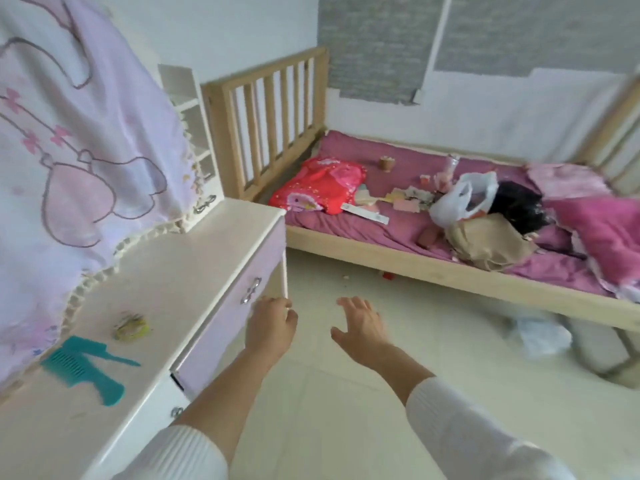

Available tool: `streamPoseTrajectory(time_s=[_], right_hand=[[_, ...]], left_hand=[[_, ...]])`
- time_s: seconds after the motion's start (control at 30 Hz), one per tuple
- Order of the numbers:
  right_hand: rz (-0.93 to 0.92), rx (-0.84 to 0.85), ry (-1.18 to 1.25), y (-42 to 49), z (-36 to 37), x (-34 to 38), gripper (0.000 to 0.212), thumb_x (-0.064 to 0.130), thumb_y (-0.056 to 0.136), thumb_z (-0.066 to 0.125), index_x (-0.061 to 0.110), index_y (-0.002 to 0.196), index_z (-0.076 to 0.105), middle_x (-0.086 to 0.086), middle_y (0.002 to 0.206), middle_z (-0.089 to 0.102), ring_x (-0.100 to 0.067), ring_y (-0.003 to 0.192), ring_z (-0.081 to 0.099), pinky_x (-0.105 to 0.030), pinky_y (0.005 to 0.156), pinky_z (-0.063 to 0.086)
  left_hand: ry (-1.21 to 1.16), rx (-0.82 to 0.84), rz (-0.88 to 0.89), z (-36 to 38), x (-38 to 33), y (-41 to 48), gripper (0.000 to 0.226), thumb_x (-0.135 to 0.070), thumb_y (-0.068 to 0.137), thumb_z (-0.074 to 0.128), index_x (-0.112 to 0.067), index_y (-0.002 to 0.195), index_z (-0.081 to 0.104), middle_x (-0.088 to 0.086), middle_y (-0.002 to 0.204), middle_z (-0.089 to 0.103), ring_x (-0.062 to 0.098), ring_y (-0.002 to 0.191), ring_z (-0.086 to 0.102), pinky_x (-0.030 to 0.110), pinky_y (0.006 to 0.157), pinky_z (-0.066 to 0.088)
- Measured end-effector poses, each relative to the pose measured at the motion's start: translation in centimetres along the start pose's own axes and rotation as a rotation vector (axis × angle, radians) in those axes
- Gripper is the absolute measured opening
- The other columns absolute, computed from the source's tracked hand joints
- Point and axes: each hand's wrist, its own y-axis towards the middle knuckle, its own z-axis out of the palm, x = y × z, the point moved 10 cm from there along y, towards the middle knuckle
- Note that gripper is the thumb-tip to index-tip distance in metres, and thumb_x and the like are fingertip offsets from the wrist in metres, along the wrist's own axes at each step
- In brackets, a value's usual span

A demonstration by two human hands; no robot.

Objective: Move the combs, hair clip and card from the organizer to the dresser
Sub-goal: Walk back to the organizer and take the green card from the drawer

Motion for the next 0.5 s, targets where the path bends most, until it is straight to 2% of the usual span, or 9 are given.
streamPoseTrajectory(time_s=[0.23,0.5], right_hand=[[0.399,-0.18,-0.164,-14.6,-11.5,-21.1,0.052,0.037,0.087,0.055,0.016,0.134,0.041,-0.006,0.136,0.045,-0.025,0.125,0.04,-0.042,0.101,0.034],[0.809,-0.325,-0.228,-40.4,-20.9,-43.7,0.05,0.04,0.085,0.054,0.017,0.128,0.043,-0.005,0.132,0.047,-0.026,0.122,0.041,-0.042,0.094,0.036]], left_hand=[[0.147,0.219,0.465,14.0,-23.7,-8.1,0.033,-0.027,0.091,0.048,-0.017,0.12,0.059,0.004,0.125,0.053,0.023,0.113,0.052,0.037,0.09,0.046],[0.234,0.554,0.821,33.5,-47.4,-30.2,0.041,-0.026,0.088,0.041,-0.02,0.127,0.052,0.004,0.132,0.048,0.023,0.123,0.043,0.039,0.097,0.04]])
